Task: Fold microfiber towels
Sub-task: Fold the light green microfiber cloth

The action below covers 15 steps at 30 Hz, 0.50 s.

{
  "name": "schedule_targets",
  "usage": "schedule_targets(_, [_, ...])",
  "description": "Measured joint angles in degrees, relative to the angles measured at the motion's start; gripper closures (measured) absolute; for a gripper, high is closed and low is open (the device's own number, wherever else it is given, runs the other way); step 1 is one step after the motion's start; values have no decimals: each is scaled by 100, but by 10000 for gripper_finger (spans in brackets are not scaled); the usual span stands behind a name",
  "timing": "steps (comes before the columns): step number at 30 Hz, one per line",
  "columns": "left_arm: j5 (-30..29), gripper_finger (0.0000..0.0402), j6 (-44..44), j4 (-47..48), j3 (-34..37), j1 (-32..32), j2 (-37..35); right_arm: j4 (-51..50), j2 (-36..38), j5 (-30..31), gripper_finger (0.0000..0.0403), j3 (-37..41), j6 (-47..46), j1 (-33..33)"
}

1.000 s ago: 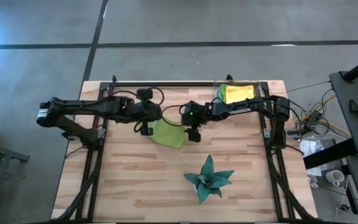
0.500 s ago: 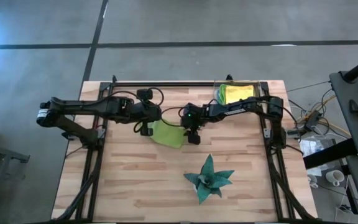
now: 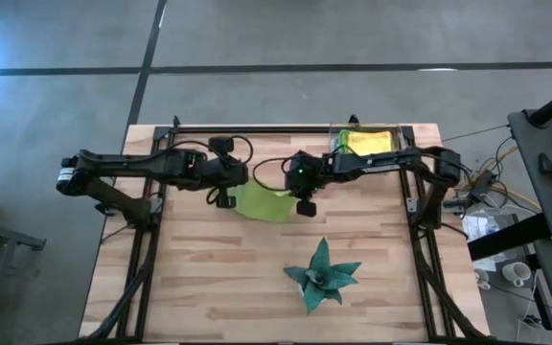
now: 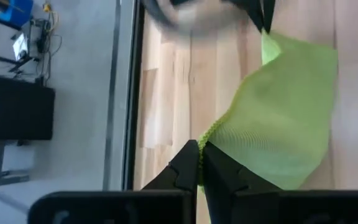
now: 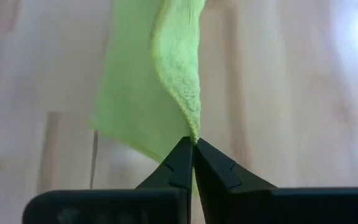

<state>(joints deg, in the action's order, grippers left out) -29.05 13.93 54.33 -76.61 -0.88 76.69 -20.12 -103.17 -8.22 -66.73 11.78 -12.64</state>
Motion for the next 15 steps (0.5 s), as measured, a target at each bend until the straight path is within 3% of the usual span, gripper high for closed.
schedule_targets(7, [-427,401,2,68,-67,-79,-92,-803,574,908,394,-564,319,0])
schedule_targets(15, [-1851,401,40,-227,-77,-376,-452,-1460,777,2600,394,-1585,1150,-105])
